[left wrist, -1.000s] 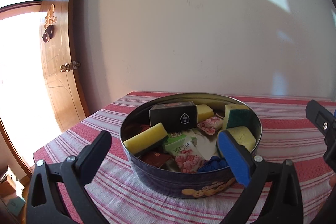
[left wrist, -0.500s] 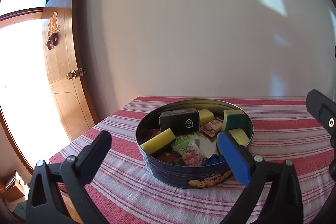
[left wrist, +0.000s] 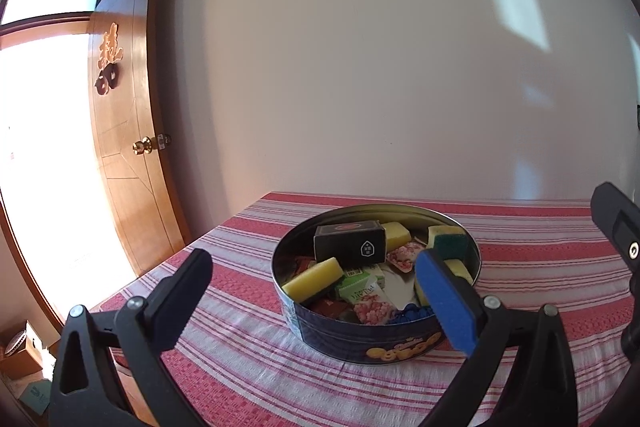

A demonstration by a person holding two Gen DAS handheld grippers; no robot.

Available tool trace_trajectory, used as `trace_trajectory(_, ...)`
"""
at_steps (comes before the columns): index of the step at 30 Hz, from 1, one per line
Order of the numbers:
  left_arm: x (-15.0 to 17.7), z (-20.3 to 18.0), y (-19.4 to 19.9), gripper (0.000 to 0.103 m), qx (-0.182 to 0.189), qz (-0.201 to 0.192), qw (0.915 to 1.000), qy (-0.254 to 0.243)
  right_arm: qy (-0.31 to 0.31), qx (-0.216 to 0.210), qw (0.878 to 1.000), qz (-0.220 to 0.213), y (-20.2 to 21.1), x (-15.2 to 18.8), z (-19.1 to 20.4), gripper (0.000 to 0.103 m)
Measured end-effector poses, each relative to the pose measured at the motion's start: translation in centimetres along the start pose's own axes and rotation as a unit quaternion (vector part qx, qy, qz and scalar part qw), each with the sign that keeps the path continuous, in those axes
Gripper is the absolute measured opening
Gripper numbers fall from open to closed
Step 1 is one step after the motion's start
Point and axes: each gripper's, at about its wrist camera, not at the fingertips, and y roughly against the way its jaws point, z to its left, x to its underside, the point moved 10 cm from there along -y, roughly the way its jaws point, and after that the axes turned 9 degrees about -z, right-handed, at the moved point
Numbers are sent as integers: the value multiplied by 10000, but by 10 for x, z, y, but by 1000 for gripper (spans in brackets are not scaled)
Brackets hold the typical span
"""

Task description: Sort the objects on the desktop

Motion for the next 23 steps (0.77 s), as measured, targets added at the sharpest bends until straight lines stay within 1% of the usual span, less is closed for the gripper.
trace_trajectory(10,1,9,-3,103,75,148,9995,260,40,-31,9999,-115,6,-5,3,102)
trace_trajectory(14,2,5,-4,103,368,247,9979,463,56,-39,9999,-115,7,-5,4,102)
trace_trajectory(16,4,1,-6,103,502,326,9970,487,56,-42,9999,-112,7,-5,4,102)
trace_trajectory(21,6,-3,-7,103,489,354,9973,427,51,-21,9999,-123,8,-6,3,102)
trace_trajectory(23,5,-3,-7,103,431,339,9977,404,45,-15,9999,-102,7,-5,0,102)
